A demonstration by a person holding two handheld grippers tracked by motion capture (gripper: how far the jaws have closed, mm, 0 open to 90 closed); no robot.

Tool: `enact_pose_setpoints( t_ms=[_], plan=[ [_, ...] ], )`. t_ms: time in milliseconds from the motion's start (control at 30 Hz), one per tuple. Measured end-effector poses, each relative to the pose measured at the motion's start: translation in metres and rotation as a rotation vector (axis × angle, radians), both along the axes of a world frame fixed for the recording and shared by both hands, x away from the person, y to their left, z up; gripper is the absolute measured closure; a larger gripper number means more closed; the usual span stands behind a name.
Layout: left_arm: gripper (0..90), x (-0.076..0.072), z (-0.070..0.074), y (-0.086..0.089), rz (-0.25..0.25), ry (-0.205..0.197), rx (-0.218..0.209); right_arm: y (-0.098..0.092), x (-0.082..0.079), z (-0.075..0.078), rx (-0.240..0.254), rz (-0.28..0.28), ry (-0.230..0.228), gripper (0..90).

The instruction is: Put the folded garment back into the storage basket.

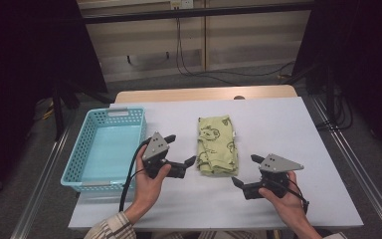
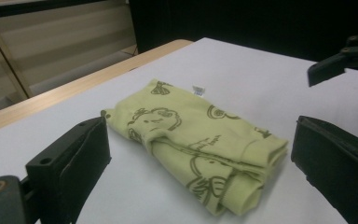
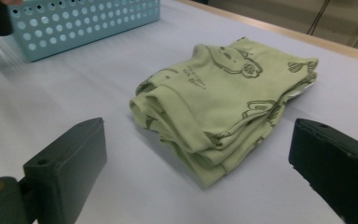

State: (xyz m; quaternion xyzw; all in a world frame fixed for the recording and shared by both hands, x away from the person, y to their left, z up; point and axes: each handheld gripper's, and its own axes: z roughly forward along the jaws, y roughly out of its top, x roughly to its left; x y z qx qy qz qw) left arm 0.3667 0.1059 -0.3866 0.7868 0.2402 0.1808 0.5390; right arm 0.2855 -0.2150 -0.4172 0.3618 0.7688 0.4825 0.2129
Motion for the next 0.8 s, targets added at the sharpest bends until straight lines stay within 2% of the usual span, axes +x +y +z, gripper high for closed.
enact_pose_setpoints(
  t_ms=[67, 100, 133, 200, 300, 367, 433, 467, 533, 600, 700, 800],
  plan=[
    [4.6, 0.002, 0.0, -0.001, 0.001, 0.01, 0.007, 0.0, 0.001, 0.001, -0.007, 0.007, 0.01, 4.0],
    [4.6, 0.007, -0.002, -0.005, -0.004, 0.03, 0.013, 0.001, 0.003, 0.002, -0.03, 0.022, 0.024, 4.0],
    [4.8, 0.009, -0.002, -0.006, -0.013, 0.041, 0.019, 0.001, 0.004, 0.002, -0.033, 0.03, 0.03, 4.0],
    [5.3, 0.012, -0.003, -0.012, -0.02, 0.038, 0.055, 0.001, 0.006, 0.003, -0.021, 0.04, 0.052, 4.0],
    [5.3, 0.016, -0.006, -0.018, -0.024, 0.049, 0.058, 0.002, 0.009, 0.005, -0.036, 0.06, 0.073, 3.6],
    [5.4, 0.019, -0.006, -0.021, -0.02, 0.049, 0.061, 0.003, 0.011, 0.006, -0.046, 0.073, 0.07, 4.4],
    [5.4, 0.023, -0.005, -0.024, -0.012, 0.038, 0.067, 0.003, 0.014, 0.007, -0.046, 0.088, 0.085, 4.9],
    [5.3, 0.025, -0.004, -0.025, -0.003, 0.038, 0.051, 0.004, 0.015, 0.007, -0.038, 0.099, 0.093, 5.5],
    [5.3, 0.028, -0.004, -0.027, 0.004, 0.045, 0.036, 0.003, 0.018, 0.008, -0.055, 0.089, 0.093, 5.4],
    [5.3, 0.031, -0.003, -0.029, 0.002, 0.055, 0.036, 0.003, 0.022, 0.007, -0.068, 0.101, 0.11, 5.2],
    [5.3, 0.042, -0.006, -0.034, 0.024, 0.044, 0.045, 0.004, 0.027, 0.006, -0.085, 0.115, 0.122, 5.2],
    [5.1, 0.051, -0.011, -0.036, 0.028, 0.069, 0.032, 0.005, 0.032, 0.006, -0.088, 0.147, 0.153, 5.3]
  ],
)
